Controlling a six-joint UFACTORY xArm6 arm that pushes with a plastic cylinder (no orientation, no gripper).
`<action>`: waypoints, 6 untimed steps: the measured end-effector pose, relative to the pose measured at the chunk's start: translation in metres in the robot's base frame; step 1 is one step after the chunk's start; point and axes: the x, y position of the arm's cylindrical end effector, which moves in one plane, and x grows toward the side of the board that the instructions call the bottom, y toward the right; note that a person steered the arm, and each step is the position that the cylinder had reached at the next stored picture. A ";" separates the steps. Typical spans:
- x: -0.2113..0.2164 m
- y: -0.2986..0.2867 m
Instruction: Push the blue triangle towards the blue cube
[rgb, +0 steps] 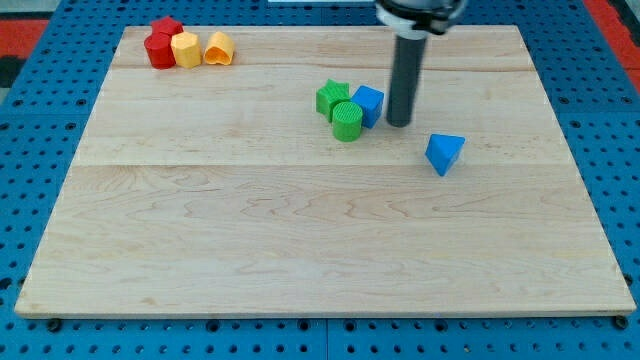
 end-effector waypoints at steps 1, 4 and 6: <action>-0.001 0.027; 0.013 0.128; 0.077 0.031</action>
